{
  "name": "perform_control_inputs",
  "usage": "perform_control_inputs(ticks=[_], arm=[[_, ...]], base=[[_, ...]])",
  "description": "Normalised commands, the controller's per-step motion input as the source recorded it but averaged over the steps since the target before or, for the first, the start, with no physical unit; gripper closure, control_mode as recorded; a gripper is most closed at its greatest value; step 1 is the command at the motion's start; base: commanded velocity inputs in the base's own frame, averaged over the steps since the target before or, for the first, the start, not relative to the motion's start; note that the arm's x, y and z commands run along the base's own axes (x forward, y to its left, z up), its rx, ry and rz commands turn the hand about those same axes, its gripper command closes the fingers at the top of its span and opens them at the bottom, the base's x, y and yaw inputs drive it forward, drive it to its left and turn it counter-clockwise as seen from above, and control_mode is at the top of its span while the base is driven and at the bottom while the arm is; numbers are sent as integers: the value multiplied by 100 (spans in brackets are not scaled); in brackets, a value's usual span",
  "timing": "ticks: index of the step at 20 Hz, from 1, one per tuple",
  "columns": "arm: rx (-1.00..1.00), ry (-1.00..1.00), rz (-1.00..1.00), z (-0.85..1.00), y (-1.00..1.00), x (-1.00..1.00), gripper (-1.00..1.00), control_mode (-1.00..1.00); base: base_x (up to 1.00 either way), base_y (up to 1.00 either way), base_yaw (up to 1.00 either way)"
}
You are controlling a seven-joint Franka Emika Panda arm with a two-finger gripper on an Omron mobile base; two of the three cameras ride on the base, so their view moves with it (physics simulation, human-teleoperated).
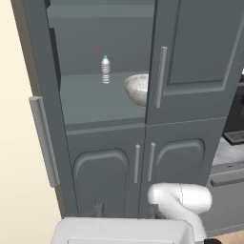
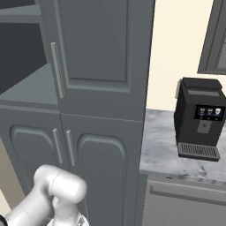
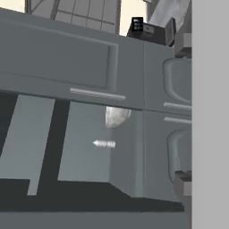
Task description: Pick the mug and place it in the sink. Pick the bowl and place it in the open cabinet and then close the cabinet.
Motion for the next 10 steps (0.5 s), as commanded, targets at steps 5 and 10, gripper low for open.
perform_control_inputs(ticks=[5,10], arm=[[0,-4,-21,-1,93,46,-100,-100],[-11,0,-49,-20,48,54,-100,-100]], base=[[0,0,0],[0,0,0]])
